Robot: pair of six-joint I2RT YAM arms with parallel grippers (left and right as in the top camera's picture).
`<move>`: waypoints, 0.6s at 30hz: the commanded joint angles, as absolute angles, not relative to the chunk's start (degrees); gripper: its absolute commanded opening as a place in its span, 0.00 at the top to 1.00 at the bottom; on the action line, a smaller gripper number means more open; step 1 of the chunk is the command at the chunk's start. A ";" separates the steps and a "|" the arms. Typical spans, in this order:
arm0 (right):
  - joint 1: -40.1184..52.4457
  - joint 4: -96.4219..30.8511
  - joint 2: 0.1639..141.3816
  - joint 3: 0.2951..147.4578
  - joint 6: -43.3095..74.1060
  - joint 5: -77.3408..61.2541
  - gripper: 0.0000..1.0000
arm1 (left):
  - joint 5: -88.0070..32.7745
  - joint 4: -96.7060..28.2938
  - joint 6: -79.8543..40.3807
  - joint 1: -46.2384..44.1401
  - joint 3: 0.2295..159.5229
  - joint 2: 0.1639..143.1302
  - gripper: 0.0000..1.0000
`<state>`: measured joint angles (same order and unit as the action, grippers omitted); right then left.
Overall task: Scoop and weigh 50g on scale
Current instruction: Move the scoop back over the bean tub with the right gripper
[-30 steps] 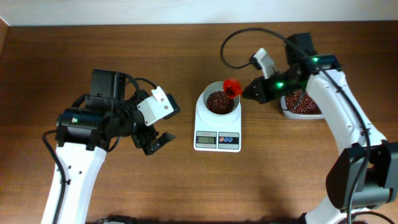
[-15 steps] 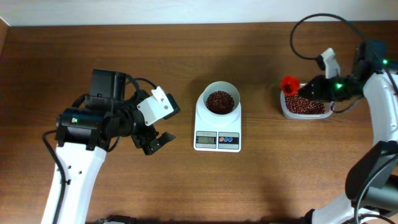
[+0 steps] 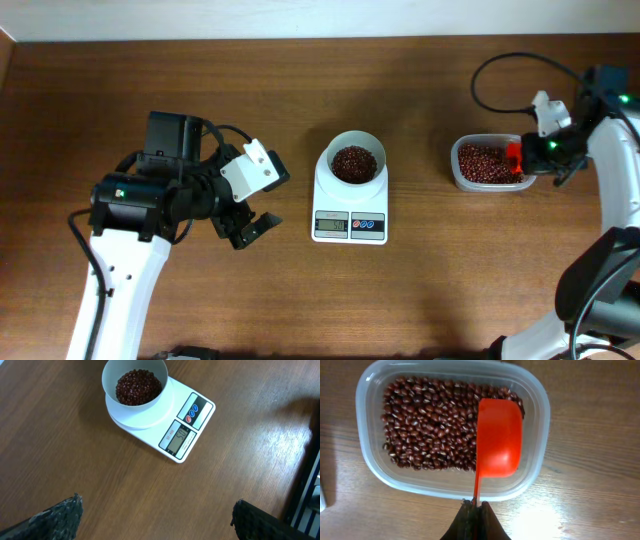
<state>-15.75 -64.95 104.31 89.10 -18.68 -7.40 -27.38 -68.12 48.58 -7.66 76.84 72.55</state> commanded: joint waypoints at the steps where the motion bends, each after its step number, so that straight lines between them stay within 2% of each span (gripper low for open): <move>1: -11.14 -65.01 102.35 91.46 -17.08 4.82 0.96 | -27.57 -68.16 48.23 -7.73 77.03 72.38 0.01; 3: -8.21 -64.99 101.21 91.61 -17.08 10.02 0.96 | -27.55 -68.16 48.23 -7.73 77.03 72.38 0.01; 7: -7.18 -65.43 97.73 94.06 -13.08 10.52 0.96 | -27.57 -68.16 48.23 -7.73 77.03 72.38 0.01; 8: -7.38 -66.26 96.53 94.87 -11.53 9.43 0.96 | -27.57 -68.16 48.23 -7.73 77.03 72.38 0.01; 10: -9.52 -69.17 92.03 95.70 -11.51 -1.39 0.96 | -27.57 -68.16 48.23 -7.73 77.03 72.38 0.01; 14: -21.78 -80.25 84.86 95.70 -11.70 -17.34 0.96 | -27.57 -68.16 48.23 -7.73 77.03 72.38 0.01; 18: -36.53 -91.39 82.41 92.44 -22.44 -34.04 0.96 | -27.57 -68.16 48.23 -7.73 77.03 72.38 0.01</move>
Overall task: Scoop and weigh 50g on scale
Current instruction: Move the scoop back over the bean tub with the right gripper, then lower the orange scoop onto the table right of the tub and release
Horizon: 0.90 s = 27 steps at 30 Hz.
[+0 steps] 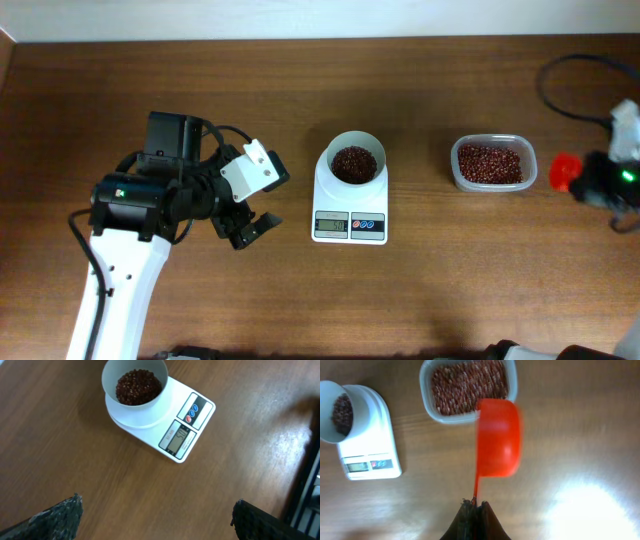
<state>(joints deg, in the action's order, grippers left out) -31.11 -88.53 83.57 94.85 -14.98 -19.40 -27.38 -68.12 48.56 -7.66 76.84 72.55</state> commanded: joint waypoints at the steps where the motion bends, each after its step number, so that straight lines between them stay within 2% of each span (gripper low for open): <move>1: -38.39 -92.71 82.43 89.78 -24.77 -37.54 0.96 | -27.57 -68.16 48.23 -7.73 77.03 72.38 0.01; 5: -39.77 -88.68 82.43 71.44 -25.34 -45.39 0.96 | -27.57 -68.16 48.23 -7.73 77.03 72.38 0.01; 8: -39.79 -80.77 82.43 54.06 -25.28 -50.57 0.96 | -27.57 -68.16 48.23 -7.73 77.03 72.38 0.01; 13: -39.79 -64.47 82.43 40.69 -19.22 -52.27 0.96 | -27.57 -68.16 48.23 -7.73 77.03 72.38 0.01; 16: -39.79 -55.18 82.43 36.69 -14.28 -52.29 0.96 | -27.57 -68.16 48.23 -7.73 77.03 72.38 0.01; 22: -39.79 -53.47 82.43 36.53 -14.52 -51.86 0.95 | -27.57 -68.16 48.23 -7.73 77.03 72.38 0.01; 23: -39.77 -53.04 82.43 36.53 -14.52 -51.86 0.89 | -27.57 -68.16 48.23 -7.73 77.03 72.38 0.01; 24: -39.77 -52.60 82.43 36.53 -14.52 -51.62 0.88 | -27.57 -68.16 48.23 -7.73 77.03 72.38 0.01; 27: -39.77 -51.94 82.43 36.53 -14.50 -44.82 0.88 | -27.57 -68.16 48.23 -7.73 77.03 72.38 0.01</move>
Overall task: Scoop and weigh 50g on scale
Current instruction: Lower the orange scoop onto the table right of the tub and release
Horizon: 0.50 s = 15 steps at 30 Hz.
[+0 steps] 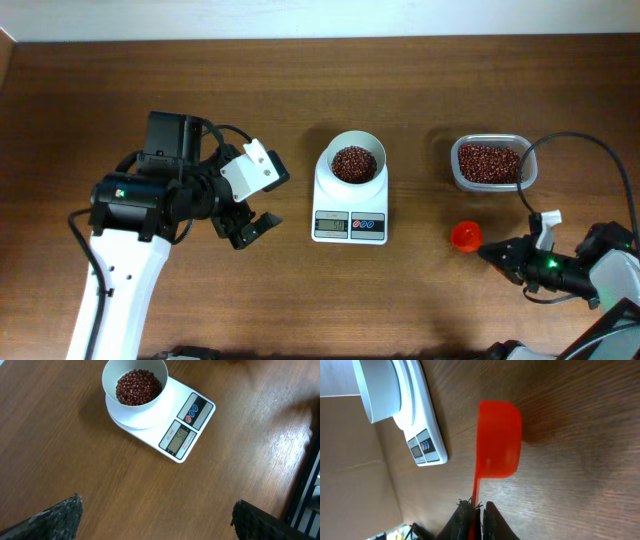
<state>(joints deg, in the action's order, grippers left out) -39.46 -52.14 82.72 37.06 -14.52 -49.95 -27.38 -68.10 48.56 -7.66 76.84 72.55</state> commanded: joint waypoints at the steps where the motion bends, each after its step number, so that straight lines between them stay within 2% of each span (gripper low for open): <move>1: -39.77 -51.55 82.43 36.53 -14.50 -42.17 0.88 | -27.57 -68.16 48.23 -7.73 77.03 72.38 0.01; 3: -39.79 -50.50 82.43 36.53 -14.48 -41.87 0.88 | -27.57 -68.16 48.23 -7.73 77.03 72.38 0.01; 7: -39.77 -47.79 82.46 36.53 -14.48 -41.69 0.76 | -27.57 -68.16 48.23 -7.73 77.03 72.38 0.01; 9: -39.77 -47.16 82.46 36.53 -14.48 -41.60 0.66 | -27.55 -68.16 48.23 -7.73 77.03 72.38 0.01; 11: -39.77 -46.44 82.48 36.53 -14.48 -41.50 0.63 | -27.57 -68.16 48.23 -7.73 77.03 72.38 0.01; 12: -39.77 -46.52 82.48 36.53 -14.48 -41.50 0.51 | -27.57 -68.16 48.23 -7.73 77.03 72.38 0.01; 15: -39.77 -47.55 82.48 36.53 -12.49 -41.19 0.45 | -27.57 -68.16 48.23 -7.73 77.03 72.38 0.01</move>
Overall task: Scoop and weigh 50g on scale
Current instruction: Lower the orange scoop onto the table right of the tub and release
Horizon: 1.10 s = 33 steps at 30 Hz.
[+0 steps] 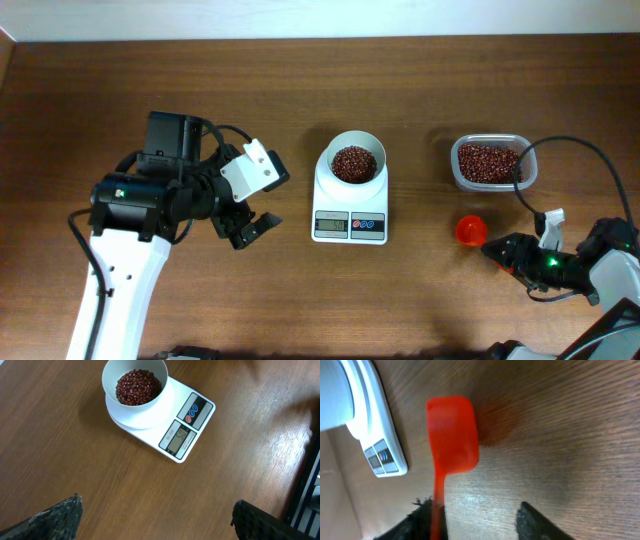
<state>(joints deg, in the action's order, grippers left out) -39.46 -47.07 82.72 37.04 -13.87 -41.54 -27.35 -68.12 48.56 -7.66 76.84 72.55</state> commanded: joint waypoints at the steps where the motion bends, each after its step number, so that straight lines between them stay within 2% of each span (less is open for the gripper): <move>1: -39.77 -47.66 82.48 36.53 -9.28 -40.12 0.45 | -27.57 -68.16 48.23 -7.73 77.03 72.38 0.01; 2: -39.79 -47.66 82.48 36.53 -6.57 -38.35 0.44 | -27.57 -68.16 48.23 -7.73 77.03 72.38 0.01; 3: -39.77 -47.75 82.48 36.53 -2.28 -33.80 0.37 | -27.55 -68.16 48.23 -7.73 77.03 72.38 0.01; 4: -39.77 -47.75 82.48 36.53 -0.10 -31.66 0.34 | -27.57 -68.16 48.23 -7.73 77.03 72.38 0.01; 7: -39.77 -47.57 82.48 36.53 6.57 -26.22 0.29 | -27.57 -68.16 48.23 -7.73 77.03 72.38 0.01; 9: -39.77 -46.96 82.48 36.53 6.57 -26.24 0.17 | -27.57 -68.16 48.23 -7.73 77.03 72.38 0.01; 10: -39.77 -46.81 82.48 36.53 6.66 -26.24 0.02 | -27.57 -68.16 48.23 -7.73 77.03 72.38 0.01; 14: -39.77 -46.39 82.48 36.53 17.02 -23.38 0.01 | -27.55 -68.16 48.23 -7.73 77.03 72.38 0.01; 18: -39.79 -48.95 81.56 36.84 13.47 -23.44 0.01 | -27.57 -68.16 48.23 -7.73 77.03 72.38 0.01; 21: -39.79 -49.54 74.19 39.05 13.28 -23.31 0.01 | -27.57 -68.16 48.23 -7.73 77.03 72.38 0.01; 24: -39.77 -53.56 62.41 43.59 8.34 -25.10 0.01 | -27.57 -68.16 48.23 -7.73 77.03 72.38 0.01; 27: -39.77 -59.07 47.92 45.76 4.49 -36.38 0.01 | -27.57 -68.16 48.23 -7.73 77.03 72.38 0.01; 33: -39.79 -61.14 37.80 45.76 4.89 -36.84 0.01 | -27.57 -68.16 48.23 -7.73 77.03 72.38 0.01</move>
<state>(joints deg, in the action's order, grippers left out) -39.57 -61.25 38.54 44.86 5.72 -35.38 -27.38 -68.10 48.58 -7.66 76.84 72.55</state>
